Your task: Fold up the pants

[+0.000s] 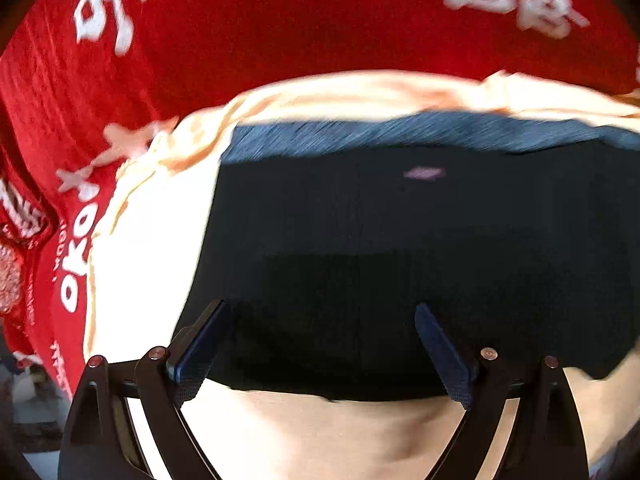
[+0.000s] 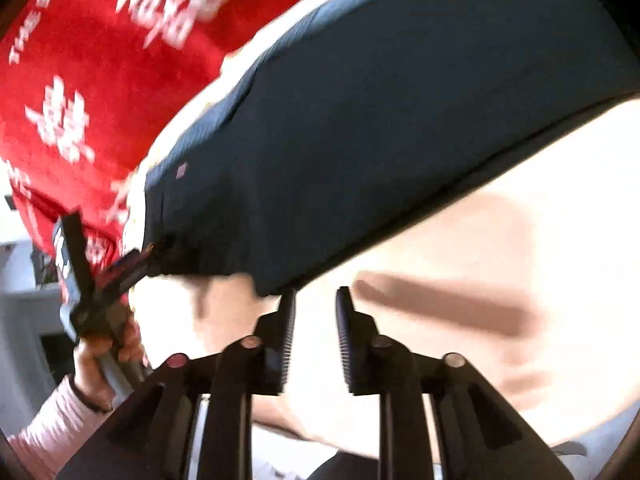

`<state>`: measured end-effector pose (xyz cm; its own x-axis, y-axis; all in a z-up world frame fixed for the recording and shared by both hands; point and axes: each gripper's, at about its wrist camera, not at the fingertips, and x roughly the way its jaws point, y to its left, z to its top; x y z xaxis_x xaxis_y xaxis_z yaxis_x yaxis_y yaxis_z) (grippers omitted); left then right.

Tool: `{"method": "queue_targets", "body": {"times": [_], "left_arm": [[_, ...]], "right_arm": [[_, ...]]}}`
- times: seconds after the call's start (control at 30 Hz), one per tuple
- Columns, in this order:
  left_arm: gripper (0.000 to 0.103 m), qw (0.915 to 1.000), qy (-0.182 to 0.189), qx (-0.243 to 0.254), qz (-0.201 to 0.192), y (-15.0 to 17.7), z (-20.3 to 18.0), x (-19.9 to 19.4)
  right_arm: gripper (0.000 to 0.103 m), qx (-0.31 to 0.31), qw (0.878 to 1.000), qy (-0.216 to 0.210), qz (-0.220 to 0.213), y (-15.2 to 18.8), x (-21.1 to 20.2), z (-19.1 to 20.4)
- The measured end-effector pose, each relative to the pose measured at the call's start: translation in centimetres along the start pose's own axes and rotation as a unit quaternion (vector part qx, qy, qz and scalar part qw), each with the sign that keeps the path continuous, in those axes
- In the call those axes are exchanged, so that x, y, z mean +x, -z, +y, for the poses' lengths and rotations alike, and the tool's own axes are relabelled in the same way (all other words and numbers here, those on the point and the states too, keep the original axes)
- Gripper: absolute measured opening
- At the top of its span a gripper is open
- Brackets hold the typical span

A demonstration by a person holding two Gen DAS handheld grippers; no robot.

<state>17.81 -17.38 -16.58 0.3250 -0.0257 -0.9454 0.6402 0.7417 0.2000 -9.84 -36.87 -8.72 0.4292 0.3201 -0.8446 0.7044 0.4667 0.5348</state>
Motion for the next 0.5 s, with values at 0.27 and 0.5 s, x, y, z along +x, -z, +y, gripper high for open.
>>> {"method": "queue_targets", "body": {"times": [0.27,0.5], "left_arm": [[0.094,0.9935,0.112,0.021,-0.003,-0.6,-11.2,-1.8],[0.094,0.9945,0.095,0.042,0.004,1.6,-14.1,-0.9]], "right_arm": [[0.015,0.081,0.995,0.030,-0.052,-4.9,-3.1,-5.0],[0.009,0.094,0.994,0.037,-0.050,-3.6,-1.9,-6.1]]}}
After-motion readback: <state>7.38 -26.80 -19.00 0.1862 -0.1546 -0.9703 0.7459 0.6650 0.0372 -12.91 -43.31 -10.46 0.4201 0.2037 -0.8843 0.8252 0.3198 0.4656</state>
